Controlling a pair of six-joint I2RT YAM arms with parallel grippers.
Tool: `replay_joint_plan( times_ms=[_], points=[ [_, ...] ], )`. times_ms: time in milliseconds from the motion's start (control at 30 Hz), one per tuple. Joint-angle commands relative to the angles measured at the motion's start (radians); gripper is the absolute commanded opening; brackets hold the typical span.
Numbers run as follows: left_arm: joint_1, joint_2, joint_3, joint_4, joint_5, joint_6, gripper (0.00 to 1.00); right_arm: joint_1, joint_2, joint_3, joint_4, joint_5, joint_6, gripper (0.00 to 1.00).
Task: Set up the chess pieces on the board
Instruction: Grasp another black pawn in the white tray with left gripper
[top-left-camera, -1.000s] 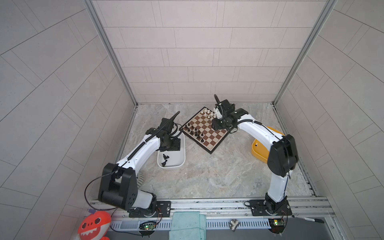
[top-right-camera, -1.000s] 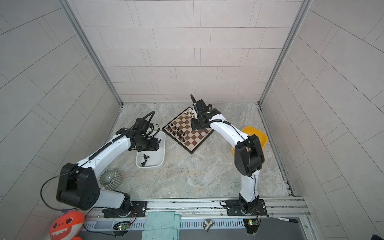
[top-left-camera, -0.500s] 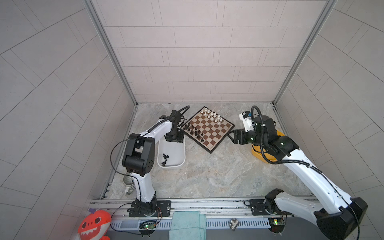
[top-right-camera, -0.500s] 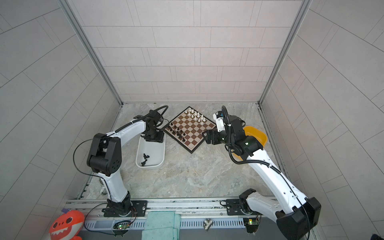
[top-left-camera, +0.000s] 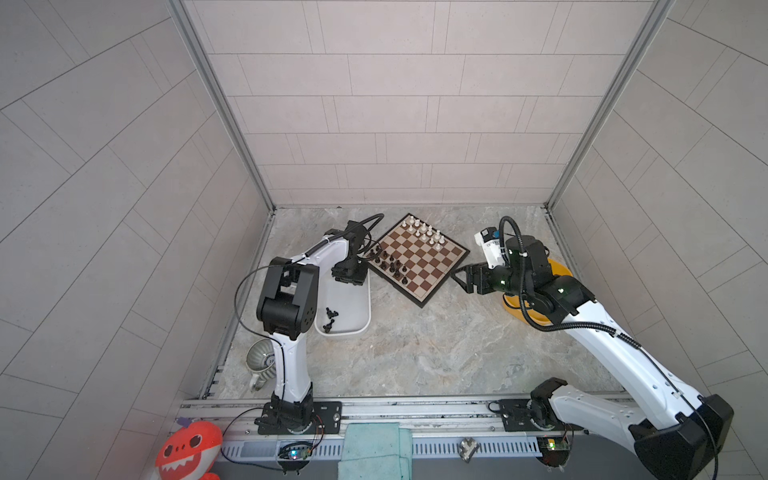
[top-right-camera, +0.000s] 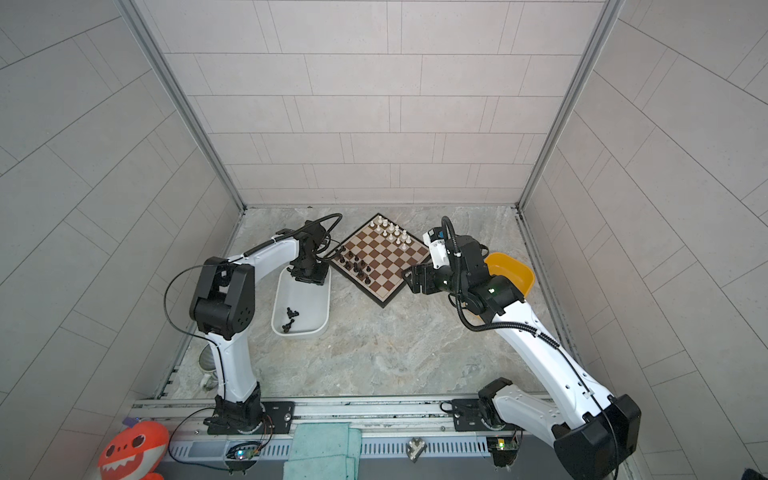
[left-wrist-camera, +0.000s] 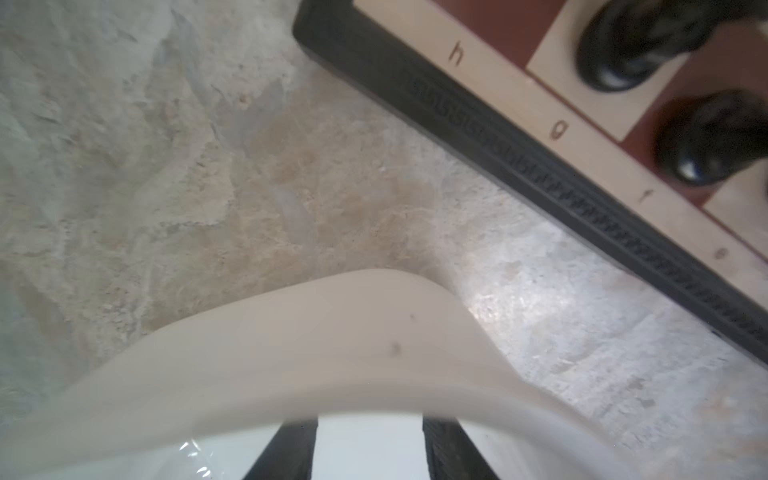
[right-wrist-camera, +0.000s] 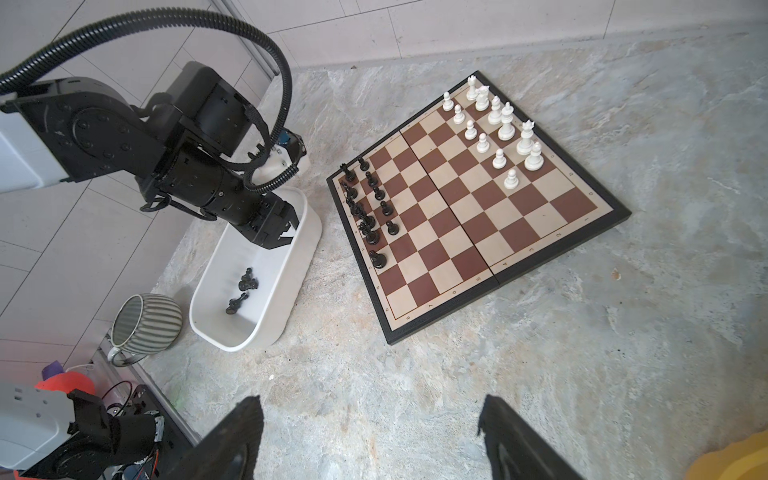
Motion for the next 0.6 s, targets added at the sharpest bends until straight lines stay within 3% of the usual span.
replay_joint_plan(
  times_ms=[0,567],
  points=[
    [0.004,0.032,0.036,-0.008,-0.021,0.008,0.46,-0.004,0.007,-0.008,0.027,-0.013,0.006,0.83],
    [0.004,0.079,0.040,0.013,-0.044,-0.028,0.23,-0.013,0.041,0.001,0.042,-0.031,0.010,0.82]
  ],
)
